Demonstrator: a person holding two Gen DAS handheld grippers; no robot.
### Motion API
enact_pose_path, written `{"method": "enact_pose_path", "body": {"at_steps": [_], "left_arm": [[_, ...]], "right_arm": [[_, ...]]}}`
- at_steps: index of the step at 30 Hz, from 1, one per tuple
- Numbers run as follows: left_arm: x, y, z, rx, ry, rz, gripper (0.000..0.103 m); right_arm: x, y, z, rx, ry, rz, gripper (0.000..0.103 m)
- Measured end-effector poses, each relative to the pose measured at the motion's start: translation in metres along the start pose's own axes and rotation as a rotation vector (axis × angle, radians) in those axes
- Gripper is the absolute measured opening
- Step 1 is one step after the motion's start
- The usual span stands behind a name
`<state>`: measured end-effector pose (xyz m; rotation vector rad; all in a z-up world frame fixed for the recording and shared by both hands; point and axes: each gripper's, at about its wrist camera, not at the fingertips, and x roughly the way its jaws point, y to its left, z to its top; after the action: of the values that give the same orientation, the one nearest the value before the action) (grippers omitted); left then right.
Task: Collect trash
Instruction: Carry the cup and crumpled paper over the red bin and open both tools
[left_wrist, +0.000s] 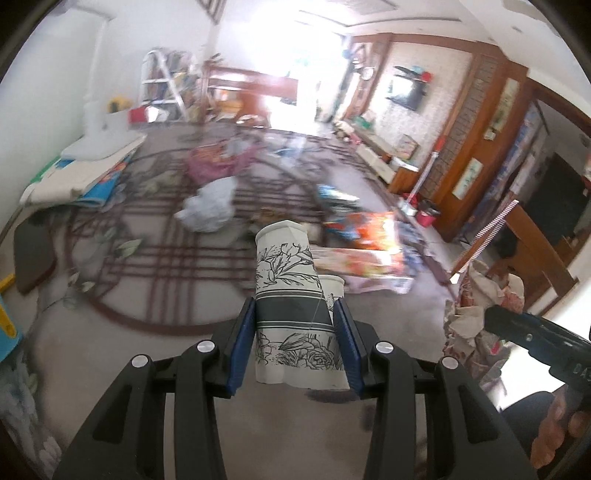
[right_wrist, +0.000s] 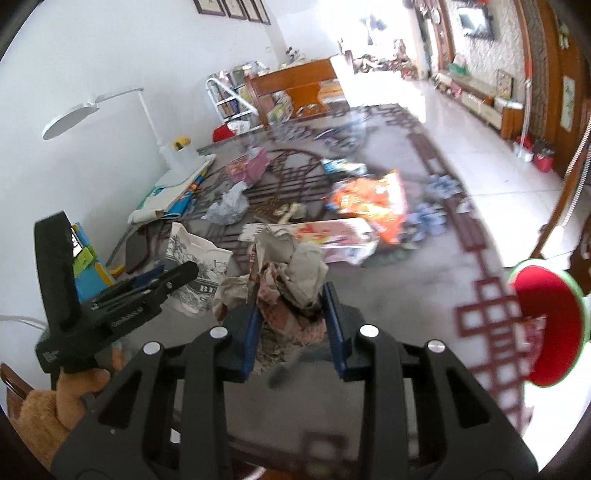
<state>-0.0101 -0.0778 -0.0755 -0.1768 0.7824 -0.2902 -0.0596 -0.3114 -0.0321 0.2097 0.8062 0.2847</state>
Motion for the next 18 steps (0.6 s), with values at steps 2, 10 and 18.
{"method": "enact_pose_path", "body": {"at_steps": [2, 10, 18], "left_arm": [[-0.002, -0.017, -0.001, 0.013, 0.007, -0.033, 0.04], [0.008, -0.083, -0.008, 0.078, 0.059, -0.136, 0.04], [0.021, -0.134, -0.016, 0.127, 0.11, -0.198, 0.04]], "right_arm": [[-0.016, -0.012, -0.002, 0.005, -0.017, -0.022, 0.032], [-0.065, -0.073, -0.004, 0.096, -0.099, -0.097, 0.032], [-0.093, -0.133, -0.018, 0.238, -0.16, -0.164, 0.032]]}}
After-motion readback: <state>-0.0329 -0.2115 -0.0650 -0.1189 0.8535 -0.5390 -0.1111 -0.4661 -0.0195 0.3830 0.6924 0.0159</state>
